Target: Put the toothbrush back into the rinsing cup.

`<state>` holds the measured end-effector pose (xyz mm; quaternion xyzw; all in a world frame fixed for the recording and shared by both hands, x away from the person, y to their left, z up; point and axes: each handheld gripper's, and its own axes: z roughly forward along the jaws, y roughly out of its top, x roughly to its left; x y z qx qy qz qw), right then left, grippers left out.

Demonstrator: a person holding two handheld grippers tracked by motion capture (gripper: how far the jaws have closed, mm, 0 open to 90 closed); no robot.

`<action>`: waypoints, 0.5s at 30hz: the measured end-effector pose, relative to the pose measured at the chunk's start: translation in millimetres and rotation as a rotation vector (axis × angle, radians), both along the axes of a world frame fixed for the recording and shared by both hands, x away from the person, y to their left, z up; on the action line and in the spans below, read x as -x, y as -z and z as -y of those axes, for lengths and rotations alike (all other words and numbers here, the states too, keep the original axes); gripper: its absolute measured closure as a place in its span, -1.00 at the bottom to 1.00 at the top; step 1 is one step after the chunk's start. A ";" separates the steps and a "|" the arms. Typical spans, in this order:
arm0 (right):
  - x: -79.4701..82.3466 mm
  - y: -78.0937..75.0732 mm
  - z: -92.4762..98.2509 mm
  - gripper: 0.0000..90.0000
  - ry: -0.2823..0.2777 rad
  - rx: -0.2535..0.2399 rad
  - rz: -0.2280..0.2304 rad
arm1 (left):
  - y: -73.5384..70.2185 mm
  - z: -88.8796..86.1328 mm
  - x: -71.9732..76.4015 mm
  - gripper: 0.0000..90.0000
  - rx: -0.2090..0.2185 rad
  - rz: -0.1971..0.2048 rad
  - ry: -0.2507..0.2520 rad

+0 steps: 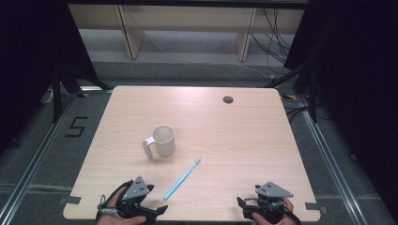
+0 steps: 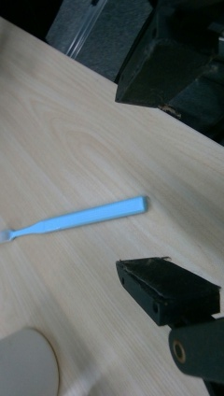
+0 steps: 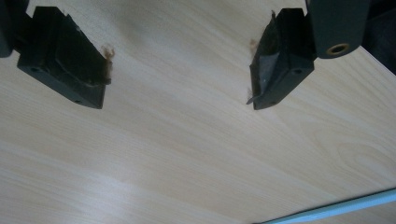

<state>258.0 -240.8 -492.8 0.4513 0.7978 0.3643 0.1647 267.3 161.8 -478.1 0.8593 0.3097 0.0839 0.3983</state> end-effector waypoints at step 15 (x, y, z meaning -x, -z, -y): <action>1.1 -0.4 0.1 -0.54 0.019 0.014 0.028 | -11.8 26.5 -30.5 -0.41 -0.136 -0.025 0.087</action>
